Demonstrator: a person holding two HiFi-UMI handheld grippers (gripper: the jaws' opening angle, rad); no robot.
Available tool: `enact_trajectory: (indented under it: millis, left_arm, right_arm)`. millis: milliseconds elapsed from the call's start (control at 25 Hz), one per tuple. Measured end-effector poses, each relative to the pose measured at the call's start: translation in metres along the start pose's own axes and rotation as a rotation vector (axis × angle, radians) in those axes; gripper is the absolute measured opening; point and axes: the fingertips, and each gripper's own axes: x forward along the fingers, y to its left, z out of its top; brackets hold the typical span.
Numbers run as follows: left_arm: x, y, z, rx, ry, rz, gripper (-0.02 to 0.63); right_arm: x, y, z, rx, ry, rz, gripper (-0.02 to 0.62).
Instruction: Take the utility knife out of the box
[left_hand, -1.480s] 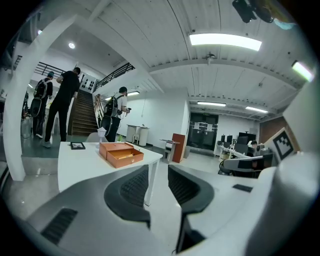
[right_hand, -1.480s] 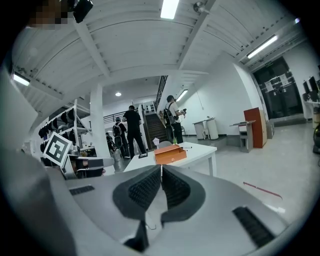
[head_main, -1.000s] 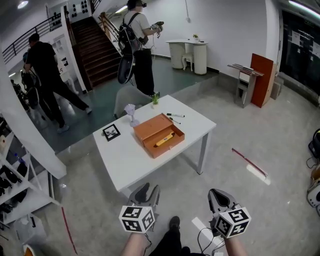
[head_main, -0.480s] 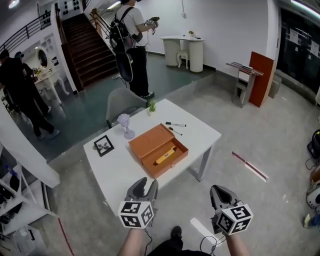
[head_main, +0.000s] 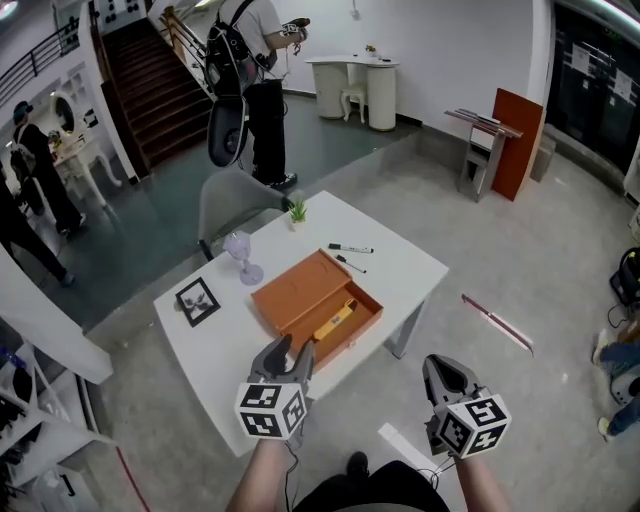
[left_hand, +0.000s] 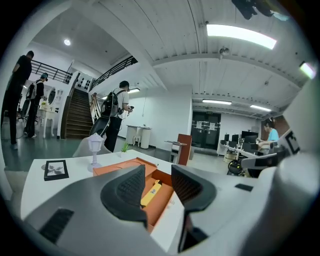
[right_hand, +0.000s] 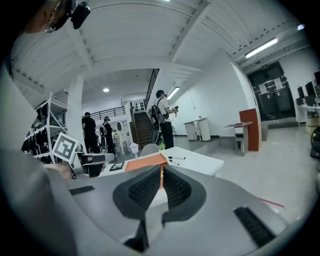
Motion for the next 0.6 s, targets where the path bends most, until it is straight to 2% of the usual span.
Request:
enact_trajectory:
  millis: [600]
  left_arm:
    - [0.071, 0.024, 0.003, 0.047, 0.085, -0.009, 0.149]
  right_arm:
    - [0.058, -0.038, 0.020, -0.013, 0.012, 0.001, 0.002]
